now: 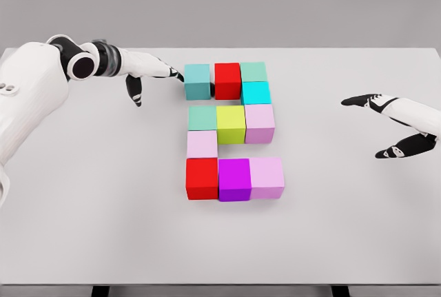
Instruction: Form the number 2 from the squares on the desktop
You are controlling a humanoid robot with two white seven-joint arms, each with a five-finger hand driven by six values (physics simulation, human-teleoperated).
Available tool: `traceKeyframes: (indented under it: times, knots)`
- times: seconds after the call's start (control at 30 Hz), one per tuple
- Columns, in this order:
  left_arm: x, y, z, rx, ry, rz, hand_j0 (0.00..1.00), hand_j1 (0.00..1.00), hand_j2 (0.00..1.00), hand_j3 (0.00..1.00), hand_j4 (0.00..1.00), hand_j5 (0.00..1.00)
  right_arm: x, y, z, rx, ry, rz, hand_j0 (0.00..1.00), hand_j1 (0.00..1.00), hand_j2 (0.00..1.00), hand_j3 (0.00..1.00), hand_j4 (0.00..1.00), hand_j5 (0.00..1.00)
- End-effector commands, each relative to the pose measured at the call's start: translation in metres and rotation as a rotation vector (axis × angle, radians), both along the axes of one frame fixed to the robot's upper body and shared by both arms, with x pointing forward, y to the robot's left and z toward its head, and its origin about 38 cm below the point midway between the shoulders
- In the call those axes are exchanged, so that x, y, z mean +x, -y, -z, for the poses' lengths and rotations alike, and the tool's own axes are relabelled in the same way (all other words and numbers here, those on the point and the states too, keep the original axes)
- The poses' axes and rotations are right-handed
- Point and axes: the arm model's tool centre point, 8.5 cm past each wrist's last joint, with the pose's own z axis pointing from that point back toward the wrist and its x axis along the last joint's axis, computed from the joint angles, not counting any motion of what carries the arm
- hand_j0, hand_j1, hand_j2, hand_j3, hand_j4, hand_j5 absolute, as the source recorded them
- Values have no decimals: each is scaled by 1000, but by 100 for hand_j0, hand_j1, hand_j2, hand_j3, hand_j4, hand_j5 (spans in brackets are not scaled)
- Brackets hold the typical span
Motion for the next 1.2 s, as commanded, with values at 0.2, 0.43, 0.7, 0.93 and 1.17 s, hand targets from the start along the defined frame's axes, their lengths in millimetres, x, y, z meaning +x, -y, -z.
traceKeyframes:
  times: [0.2, 0.43, 0.7, 0.93, 1.17]
  knots:
    - [0, 1, -2, -7, 1, 10, 100, 100, 100, 100, 100, 100, 0, 1, -1, 5, -1, 3, 100, 100, 100, 100, 100, 100]
    - [0, 1, -2, -9, 2, 9, 100, 100, 100, 100, 100, 100, 0, 1, -1, 5, -1, 3, 100, 100, 100, 100, 100, 100]
    - [0, 2, -2, -9, 2, 11, 100, 100, 100, 100, 100, 100, 0, 1, -1, 5, -1, 3, 100, 100, 100, 100, 100, 100]
    - [0, 4, -2, -11, 2, 14, 100, 100, 100, 100, 100, 100, 0, 0, -1, 7, -1, 2, 100, 100, 100, 100, 100, 100]
    - [0, 9, -2, -16, 1, 21, 100, 100, 100, 100, 100, 100, 0, 0, -1, 7, -1, 2, 100, 100, 100, 100, 100, 100]
